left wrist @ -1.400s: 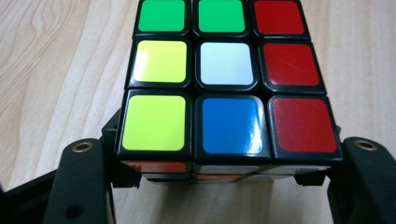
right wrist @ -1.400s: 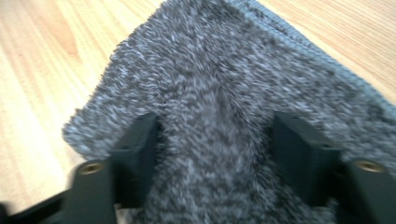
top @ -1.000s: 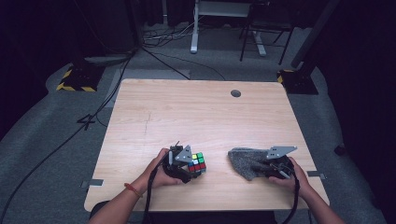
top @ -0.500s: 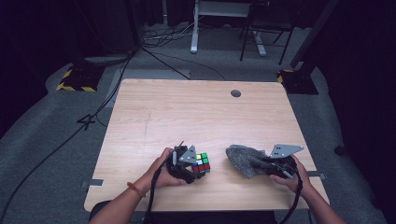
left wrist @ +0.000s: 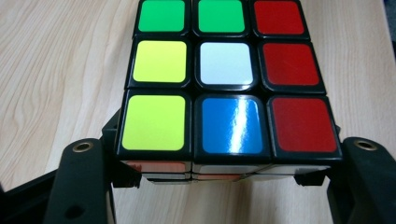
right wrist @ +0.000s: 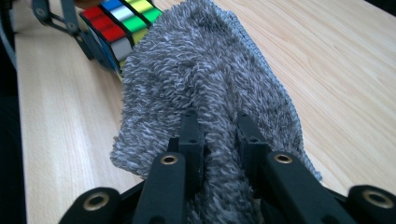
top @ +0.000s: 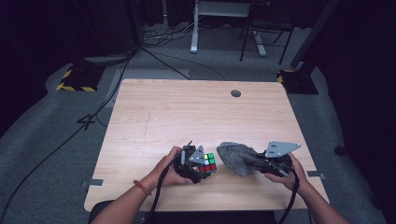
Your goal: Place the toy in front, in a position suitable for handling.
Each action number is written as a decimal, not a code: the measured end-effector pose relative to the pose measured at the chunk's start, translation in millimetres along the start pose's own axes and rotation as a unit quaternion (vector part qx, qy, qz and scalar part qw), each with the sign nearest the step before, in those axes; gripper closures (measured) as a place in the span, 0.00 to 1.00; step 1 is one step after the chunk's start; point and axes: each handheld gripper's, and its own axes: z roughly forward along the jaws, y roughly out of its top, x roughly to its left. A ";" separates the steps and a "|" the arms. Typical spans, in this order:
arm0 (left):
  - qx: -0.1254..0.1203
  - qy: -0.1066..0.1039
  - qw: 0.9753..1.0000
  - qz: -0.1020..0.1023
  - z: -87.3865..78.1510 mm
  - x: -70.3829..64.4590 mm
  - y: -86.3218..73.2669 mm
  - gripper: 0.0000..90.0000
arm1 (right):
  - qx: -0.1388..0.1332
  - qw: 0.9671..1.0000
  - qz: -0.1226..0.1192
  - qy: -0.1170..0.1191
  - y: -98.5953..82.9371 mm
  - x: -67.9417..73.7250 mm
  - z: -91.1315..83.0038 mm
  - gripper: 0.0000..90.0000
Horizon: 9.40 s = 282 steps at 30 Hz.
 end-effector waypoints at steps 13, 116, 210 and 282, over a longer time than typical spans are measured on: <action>0.018 -0.019 0.999 0.020 18.1 -4.2 17.4 0.37 | 0.010 0.999 -0.037 0.038 29.8 19.4 27.7 0.85; -0.011 0.034 0.999 0.013 -10.2 -9.5 18.8 0.38 | 0.008 0.999 -0.016 0.028 19.7 15.1 39.6 0.84; -0.012 0.040 0.998 0.051 -5.8 -19.7 30.1 0.37 | -0.051 0.997 -0.040 0.034 26.9 32.4 32.3 0.83; -0.031 0.041 0.998 0.039 -2.4 -15.7 31.2 0.37 | -0.064 0.997 -0.023 0.041 24.4 32.5 34.7 0.84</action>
